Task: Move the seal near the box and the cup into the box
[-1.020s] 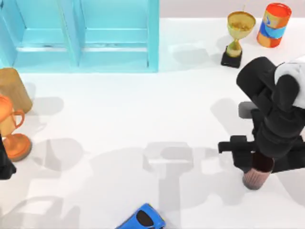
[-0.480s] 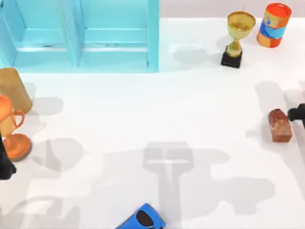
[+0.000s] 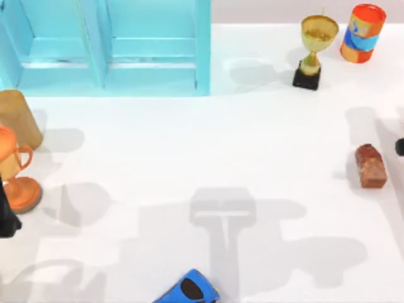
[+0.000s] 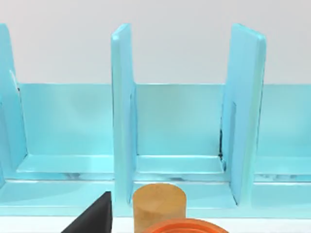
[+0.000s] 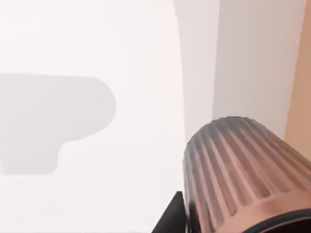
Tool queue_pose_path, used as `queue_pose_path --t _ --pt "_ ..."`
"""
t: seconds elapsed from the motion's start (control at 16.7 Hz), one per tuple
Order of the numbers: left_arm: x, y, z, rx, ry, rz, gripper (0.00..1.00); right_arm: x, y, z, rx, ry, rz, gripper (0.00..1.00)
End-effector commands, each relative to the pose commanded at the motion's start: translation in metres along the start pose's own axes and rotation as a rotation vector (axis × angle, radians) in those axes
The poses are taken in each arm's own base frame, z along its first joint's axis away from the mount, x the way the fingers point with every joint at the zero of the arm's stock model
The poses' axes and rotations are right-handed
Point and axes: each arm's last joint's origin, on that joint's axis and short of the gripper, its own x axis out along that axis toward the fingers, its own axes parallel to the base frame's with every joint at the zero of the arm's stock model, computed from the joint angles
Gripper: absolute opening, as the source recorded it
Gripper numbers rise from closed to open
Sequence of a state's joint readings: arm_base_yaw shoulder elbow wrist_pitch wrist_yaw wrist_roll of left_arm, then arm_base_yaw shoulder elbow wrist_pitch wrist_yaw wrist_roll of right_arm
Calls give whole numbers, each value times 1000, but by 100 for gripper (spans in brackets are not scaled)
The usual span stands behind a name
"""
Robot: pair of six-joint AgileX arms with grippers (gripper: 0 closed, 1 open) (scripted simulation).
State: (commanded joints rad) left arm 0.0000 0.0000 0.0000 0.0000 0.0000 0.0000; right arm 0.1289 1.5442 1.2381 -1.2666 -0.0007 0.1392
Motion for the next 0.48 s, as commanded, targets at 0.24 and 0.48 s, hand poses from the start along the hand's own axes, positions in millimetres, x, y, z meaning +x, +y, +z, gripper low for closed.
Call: queue_pose_path --t 0.24,0.48 --pt "0 0 0 0 0 0 100 -2 -41 0 0 -18 7 0" --pt "0 0 0 0 0 0 100 2 -111 -17 1 -40 7 0"
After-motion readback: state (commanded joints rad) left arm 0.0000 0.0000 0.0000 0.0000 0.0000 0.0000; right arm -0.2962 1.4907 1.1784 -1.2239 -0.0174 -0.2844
